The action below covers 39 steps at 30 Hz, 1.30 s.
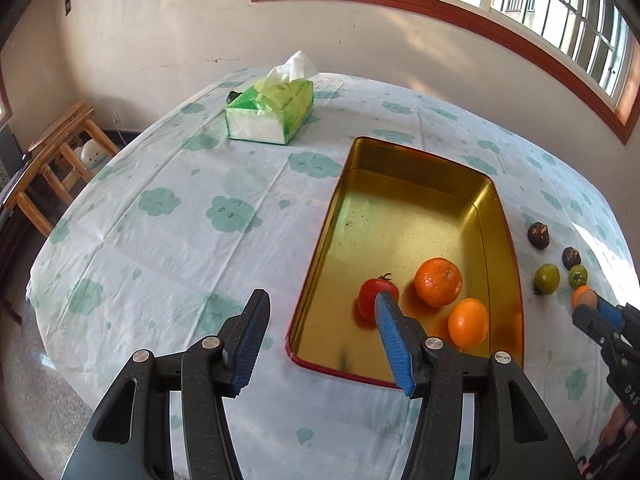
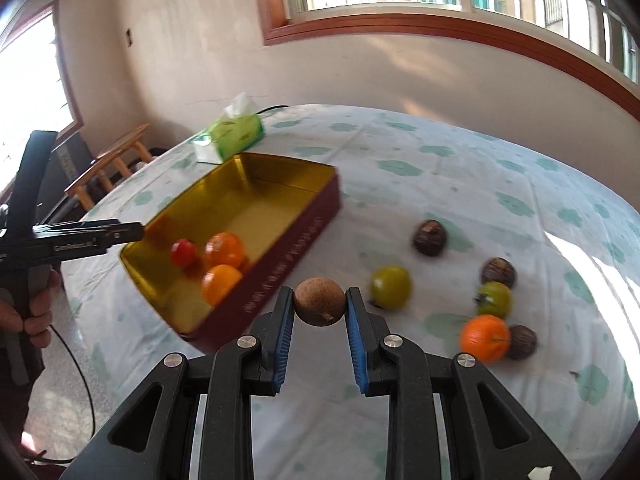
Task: Organize fruits
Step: 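Carry the kiwi into the tin with the right tool and release it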
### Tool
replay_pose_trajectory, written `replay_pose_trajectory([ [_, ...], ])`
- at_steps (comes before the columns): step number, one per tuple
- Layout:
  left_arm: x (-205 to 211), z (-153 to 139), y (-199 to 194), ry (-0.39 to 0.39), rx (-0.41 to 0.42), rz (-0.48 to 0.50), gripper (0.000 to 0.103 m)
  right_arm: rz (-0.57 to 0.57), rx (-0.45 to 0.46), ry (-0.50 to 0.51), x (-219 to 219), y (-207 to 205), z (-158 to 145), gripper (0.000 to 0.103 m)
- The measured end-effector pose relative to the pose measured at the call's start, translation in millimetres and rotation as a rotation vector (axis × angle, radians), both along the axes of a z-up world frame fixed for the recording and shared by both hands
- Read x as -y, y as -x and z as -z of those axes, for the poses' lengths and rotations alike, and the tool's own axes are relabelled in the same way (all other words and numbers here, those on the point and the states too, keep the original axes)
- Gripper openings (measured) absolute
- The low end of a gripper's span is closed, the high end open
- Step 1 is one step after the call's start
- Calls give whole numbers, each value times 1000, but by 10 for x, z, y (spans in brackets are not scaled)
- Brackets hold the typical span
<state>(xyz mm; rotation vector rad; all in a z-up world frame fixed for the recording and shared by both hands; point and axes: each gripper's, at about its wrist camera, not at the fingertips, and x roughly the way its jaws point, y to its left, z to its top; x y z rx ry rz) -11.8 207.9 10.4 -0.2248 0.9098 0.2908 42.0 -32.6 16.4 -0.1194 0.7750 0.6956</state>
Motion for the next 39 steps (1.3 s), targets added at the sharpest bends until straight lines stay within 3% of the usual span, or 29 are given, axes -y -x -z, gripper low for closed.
replay_pose_trajectory([
  [5, -152, 35, 131, 16, -10, -40, 57, -113, -3, 20, -547, 67, 23, 24],
  [11, -268, 87, 233, 33, -23, -65, 57, -155, -30, 67, -797, 73, 178, 24],
  [26, -199, 135, 291, 63, -41, -60, 57, -165, -30, 123, -834, 164, 299, 25],
  [34, -46, 113, 324, 70, -45, -43, 57, -157, -23, 101, -807, 181, 263, 32],
  [39, 130, 32, 268, 75, -26, -3, 57, -96, 16, 52, -490, 192, 116, 33],
])
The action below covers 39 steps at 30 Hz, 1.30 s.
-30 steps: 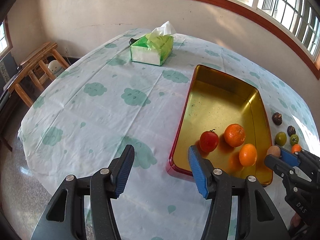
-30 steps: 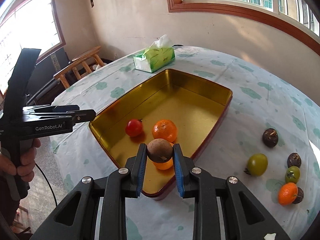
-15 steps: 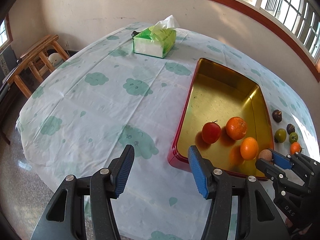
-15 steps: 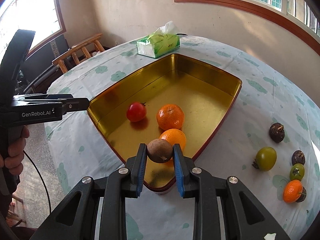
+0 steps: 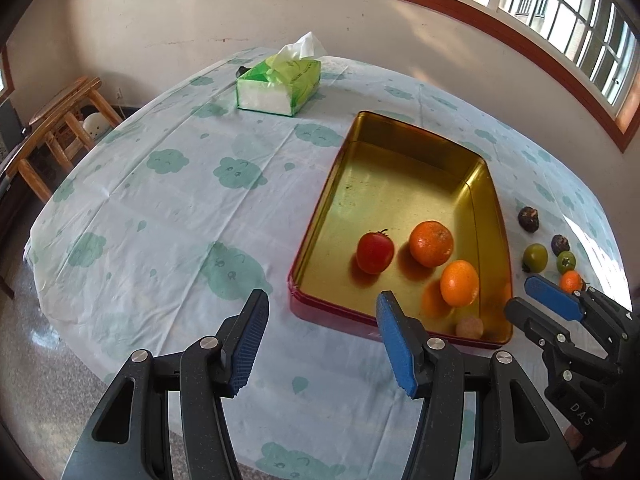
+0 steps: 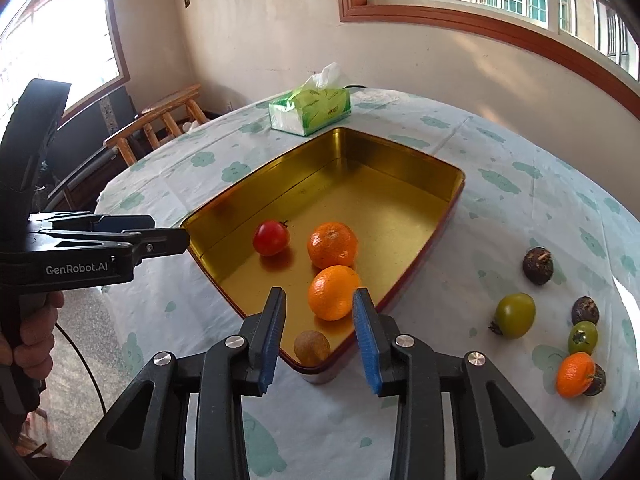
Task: Organize fruits
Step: 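Carry the kiwi into the tin with the right tool and release it, then grasp a dark brown fruit with right tool while left grasps the green tomato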
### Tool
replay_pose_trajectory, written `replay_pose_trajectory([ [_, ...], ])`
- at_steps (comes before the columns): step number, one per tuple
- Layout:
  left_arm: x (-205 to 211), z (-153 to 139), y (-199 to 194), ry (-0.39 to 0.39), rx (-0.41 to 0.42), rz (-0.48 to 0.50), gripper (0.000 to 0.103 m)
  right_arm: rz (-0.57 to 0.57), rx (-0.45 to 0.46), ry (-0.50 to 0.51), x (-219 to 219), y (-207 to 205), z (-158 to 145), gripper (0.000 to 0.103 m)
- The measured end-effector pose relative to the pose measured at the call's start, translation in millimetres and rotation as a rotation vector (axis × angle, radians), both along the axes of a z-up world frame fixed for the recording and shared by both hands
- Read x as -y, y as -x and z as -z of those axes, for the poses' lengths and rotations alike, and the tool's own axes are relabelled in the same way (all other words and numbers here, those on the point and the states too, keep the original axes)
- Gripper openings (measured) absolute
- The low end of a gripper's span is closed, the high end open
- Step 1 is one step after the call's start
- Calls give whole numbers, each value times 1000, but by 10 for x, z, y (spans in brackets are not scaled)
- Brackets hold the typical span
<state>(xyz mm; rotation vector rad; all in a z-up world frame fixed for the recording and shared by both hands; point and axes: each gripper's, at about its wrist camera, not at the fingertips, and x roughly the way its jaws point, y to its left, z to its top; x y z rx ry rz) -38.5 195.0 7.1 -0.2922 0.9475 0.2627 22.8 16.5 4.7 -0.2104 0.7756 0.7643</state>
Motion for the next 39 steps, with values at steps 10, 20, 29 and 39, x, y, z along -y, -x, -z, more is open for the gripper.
replay_pose_trajectory([
  [10, 766, -36, -337, 20, 2, 185, 57, 360, -1, 64, 1519, -316, 134, 33],
  [20, 1542, 53, -805, 24, -25, 338, 57, 480, -86, 52, 2125, -729, 491, 34],
  [29, 1871, 24, -1057, -62, -11, 378, 63, 442, -66, 74, 1975, -904, 648, 44],
  [39, 2142, 205, -1394, -40, -48, 419, 63, 547, -51, 91, 2275, -962, 647, 32],
])
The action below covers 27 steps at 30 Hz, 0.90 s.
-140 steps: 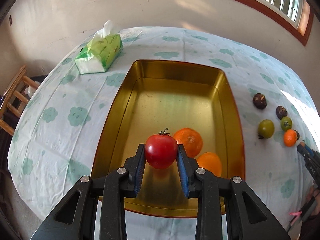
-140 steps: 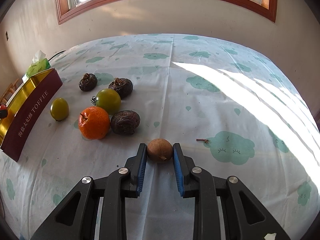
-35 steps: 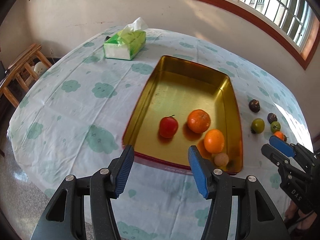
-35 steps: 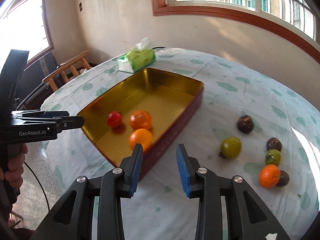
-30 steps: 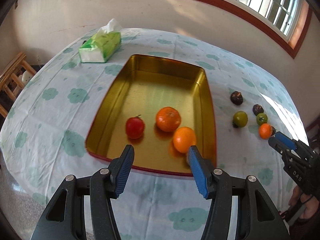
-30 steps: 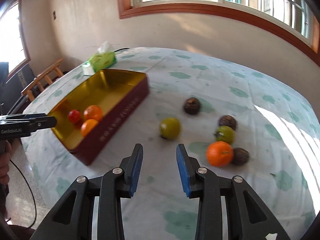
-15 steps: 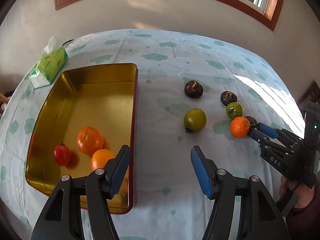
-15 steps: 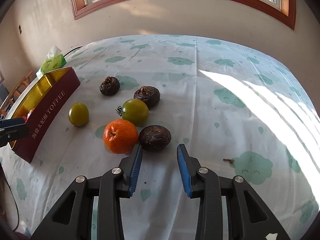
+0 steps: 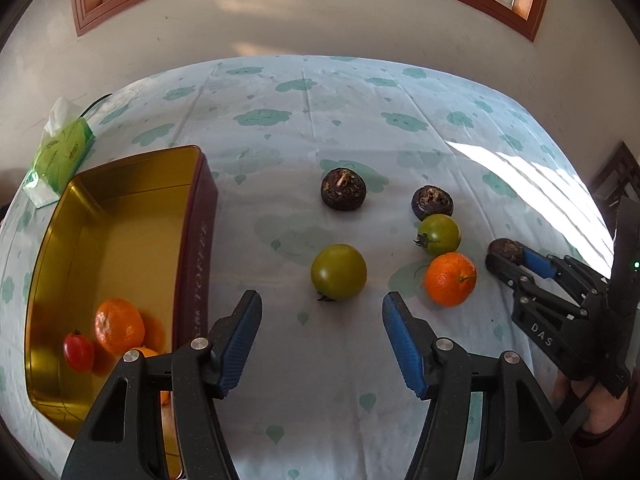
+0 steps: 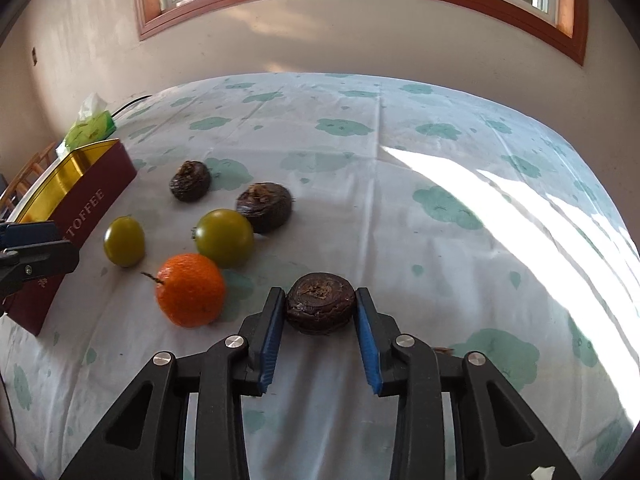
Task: Organize fruits
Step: 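Grasp a dark brown fruit with right tool while left grasps the green tomato, then carry the green tomato into the tin with left tool and release while right holds dark fruit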
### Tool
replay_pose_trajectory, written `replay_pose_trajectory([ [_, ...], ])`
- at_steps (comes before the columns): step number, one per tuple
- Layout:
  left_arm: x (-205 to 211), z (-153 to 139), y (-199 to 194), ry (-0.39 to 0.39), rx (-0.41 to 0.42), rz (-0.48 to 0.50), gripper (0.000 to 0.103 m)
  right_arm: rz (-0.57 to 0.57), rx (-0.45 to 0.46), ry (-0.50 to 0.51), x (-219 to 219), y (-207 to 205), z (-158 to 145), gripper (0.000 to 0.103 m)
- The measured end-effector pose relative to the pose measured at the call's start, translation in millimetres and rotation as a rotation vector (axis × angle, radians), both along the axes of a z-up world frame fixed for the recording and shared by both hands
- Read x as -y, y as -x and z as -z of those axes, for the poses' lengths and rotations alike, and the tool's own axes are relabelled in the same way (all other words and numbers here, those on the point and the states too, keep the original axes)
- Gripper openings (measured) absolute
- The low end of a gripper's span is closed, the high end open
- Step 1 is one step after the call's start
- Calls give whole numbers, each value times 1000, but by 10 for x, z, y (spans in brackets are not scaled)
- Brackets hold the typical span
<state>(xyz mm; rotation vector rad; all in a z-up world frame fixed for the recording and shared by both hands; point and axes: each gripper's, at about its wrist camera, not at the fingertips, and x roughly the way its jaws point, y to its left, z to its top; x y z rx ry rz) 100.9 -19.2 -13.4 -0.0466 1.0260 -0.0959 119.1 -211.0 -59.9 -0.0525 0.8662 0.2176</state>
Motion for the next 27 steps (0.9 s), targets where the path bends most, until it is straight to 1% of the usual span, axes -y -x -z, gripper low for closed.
replay_pose_trajectory([
  [2, 35, 75, -80, 0, -12, 5, 63, 51, -6, -15, 158, -11, 10, 32],
  [4, 55, 158, -160, -1, -34, -2, 63, 64, -15, -67, 262, -20, 18, 32],
  [6, 71, 224, -228, 9, -45, -1, 62, 65, -15, -62, 259, -25, 21, 33],
  [8, 82, 281, -285, 3, -52, -9, 59, 61, -13, -23, 197, -23, 21, 34],
  [10, 86, 334, -335, 4, -59, -10, 52, 57, -11, 2, 163, -21, 22, 35],
  [12, 89, 363, -358, 3, -57, -12, 48, 57, -12, -1, 171, -18, 23, 35],
  [14, 113, 360, -359, 2, -48, 5, 39, 58, -12, -9, 182, -18, 23, 35],
  [15, 120, 359, -356, -2, -48, 7, 37, 58, -12, -7, 179, -15, 23, 35],
  [22, 107, 344, -265, -1, -50, 5, 36, 58, -11, 2, 180, -9, 25, 35],
  [27, 104, 248, -135, 7, -33, 16, 36, 59, -11, 6, 168, -12, 24, 35],
])
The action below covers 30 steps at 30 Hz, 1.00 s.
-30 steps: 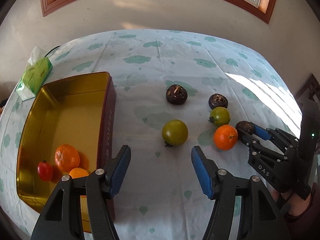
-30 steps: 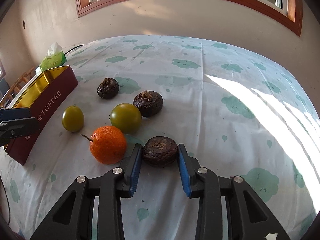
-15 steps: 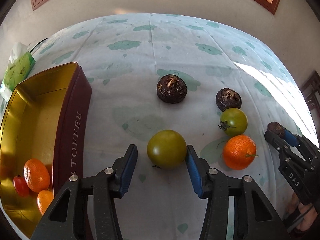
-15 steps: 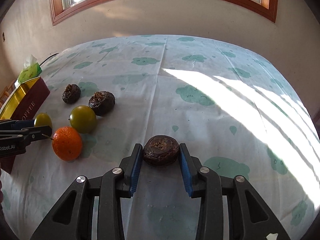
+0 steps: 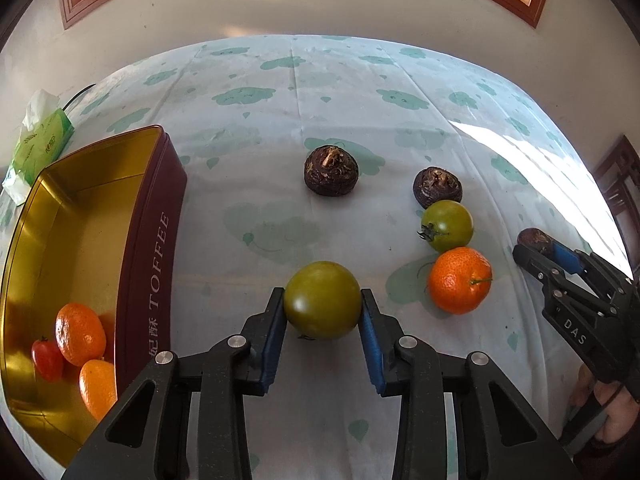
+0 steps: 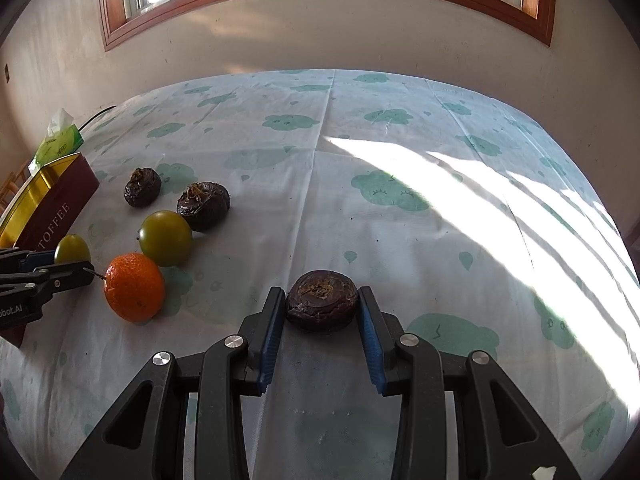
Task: Organize fruits
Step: 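Carry the green tomato into the tin with left tool and release while right holds dark fruit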
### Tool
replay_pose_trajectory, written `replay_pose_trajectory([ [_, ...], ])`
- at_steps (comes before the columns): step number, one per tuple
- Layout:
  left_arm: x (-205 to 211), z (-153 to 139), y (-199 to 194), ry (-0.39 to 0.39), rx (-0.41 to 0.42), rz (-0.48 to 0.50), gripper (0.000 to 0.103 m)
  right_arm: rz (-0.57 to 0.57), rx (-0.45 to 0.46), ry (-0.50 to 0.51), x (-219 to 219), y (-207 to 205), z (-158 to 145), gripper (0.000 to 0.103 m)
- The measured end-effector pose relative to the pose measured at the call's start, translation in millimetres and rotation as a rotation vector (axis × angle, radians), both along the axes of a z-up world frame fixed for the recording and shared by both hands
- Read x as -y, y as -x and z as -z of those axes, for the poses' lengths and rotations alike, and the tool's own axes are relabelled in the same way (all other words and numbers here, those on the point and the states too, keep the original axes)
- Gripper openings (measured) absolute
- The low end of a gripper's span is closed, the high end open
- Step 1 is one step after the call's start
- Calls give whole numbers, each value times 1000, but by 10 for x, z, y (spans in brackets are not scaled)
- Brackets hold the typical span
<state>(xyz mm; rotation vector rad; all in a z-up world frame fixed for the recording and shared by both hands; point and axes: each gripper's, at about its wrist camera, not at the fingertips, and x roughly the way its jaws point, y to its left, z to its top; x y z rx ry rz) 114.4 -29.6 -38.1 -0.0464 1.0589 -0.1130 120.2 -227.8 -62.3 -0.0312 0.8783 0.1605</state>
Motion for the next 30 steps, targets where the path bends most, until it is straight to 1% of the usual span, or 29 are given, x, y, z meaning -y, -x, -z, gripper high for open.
replay_pose_trajectory([
  [5, -44, -203, 126, 20, 42, 9, 36, 0, 0, 3, 0, -5, 0, 35],
  [8, -159, -345, 176, 31, 68, -3, 36, 0, 0, 1, 2, -4, -1, 35],
  [11, -386, -486, 211, 34, 95, -35, 36, -1, 0, 4, 1, -4, -1, 35],
  [16, -957, -607, 201, -19, 125, -143, 36, 0, 0, 3, 0, 0, -2, 35],
  [20, -1433, -536, 158, -41, 107, -234, 36, 0, 0, 3, 1, 0, -1, 35],
  [23, -1705, -420, 136, -54, 81, -277, 36, 0, 0, 4, -1, -1, -1, 35],
  [26, -1891, -278, 109, -53, 44, -305, 36, 0, 0, 6, -2, -1, 1, 35],
  [30, -1976, -117, 78, -63, 9, -307, 36, 0, 1, 6, -3, -1, 2, 35],
])
